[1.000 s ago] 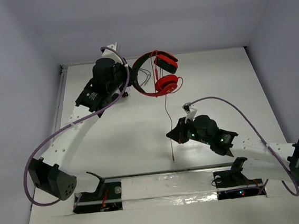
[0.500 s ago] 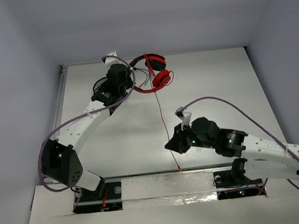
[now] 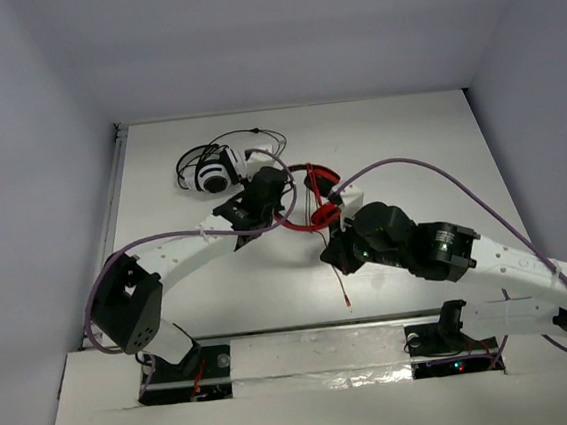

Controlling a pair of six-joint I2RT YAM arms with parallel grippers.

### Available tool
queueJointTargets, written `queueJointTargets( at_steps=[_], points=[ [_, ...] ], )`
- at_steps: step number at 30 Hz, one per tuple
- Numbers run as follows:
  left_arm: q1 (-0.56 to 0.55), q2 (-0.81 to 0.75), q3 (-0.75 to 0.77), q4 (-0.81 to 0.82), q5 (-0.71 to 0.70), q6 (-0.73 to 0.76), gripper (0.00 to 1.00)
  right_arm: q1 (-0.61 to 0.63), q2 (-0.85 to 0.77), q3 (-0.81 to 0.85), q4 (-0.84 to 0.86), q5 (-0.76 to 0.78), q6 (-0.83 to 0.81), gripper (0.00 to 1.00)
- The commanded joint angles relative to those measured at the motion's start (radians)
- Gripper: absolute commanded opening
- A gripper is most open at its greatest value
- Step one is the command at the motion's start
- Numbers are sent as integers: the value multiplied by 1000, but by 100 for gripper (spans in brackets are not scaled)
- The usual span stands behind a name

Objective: Wrap the headphones

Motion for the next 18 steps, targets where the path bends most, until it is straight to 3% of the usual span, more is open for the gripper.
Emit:
queueJointTargets(
  at_steps=[1,9,18],
  points=[
    [-45,-57,-44,34,-12,30,0,10,26,87,-109,109,-79,0],
    [-114,-167,-166,-83,66,29,0,10,113,202,-166,262,-140,0],
    [-206,-189,-141,-199,212,92,0,10,161,216,-152,480,-223,0]
  ],
)
